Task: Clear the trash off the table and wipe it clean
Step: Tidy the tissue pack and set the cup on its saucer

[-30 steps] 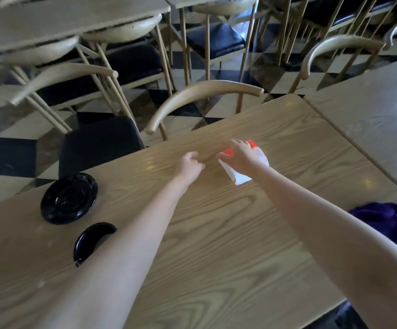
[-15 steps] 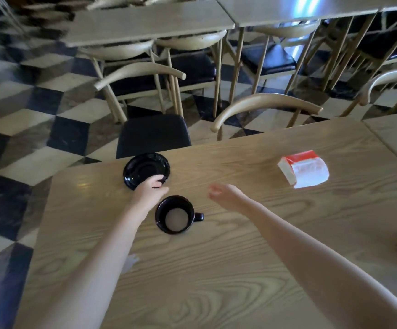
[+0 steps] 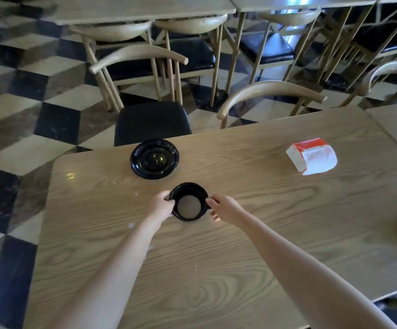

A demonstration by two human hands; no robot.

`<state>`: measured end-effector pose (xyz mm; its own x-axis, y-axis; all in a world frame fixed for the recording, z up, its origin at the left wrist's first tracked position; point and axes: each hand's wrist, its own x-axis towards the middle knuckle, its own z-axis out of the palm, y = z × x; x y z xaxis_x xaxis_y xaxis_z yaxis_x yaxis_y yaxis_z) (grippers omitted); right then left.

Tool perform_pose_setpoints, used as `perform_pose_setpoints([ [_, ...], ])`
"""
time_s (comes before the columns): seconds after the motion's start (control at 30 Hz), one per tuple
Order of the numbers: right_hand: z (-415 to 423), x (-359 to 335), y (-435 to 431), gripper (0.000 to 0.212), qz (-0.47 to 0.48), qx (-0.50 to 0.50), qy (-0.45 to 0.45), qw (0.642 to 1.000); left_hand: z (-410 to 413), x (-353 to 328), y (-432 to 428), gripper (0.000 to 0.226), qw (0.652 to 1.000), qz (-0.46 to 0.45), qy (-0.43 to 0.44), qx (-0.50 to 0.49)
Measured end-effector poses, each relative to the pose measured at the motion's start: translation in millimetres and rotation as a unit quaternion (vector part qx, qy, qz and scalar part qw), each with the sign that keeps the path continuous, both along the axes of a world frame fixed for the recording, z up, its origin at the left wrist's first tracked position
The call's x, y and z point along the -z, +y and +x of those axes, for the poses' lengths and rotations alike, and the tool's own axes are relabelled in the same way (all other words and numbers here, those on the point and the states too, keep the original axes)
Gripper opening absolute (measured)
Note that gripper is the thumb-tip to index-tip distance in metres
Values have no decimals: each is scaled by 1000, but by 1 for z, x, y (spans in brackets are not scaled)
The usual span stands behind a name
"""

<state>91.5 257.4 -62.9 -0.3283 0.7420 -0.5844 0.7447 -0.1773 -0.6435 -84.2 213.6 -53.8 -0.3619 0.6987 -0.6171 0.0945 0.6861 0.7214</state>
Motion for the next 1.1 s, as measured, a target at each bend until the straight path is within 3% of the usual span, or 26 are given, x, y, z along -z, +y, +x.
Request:
perform_pose_setpoints([
  [0.3, -11, -2, 6, 31, 40, 32, 21, 998, -13, -7, 1, 41, 994, 7, -81, -72],
  [0.57, -62, -30, 67, 26, 60, 45, 114, 991, -62, -40, 35, 43, 980, 53, -138, -130],
  [0.77, -109, -60, 114, 24, 73, 54, 178, 980, -94, -78, 73, 39, 971, 86, -141, -172],
  [1.1, -148, -33, 147, 26, 58, 68, 169, 982, -121, -61, 98, 35, 965, 75, -148, -204],
])
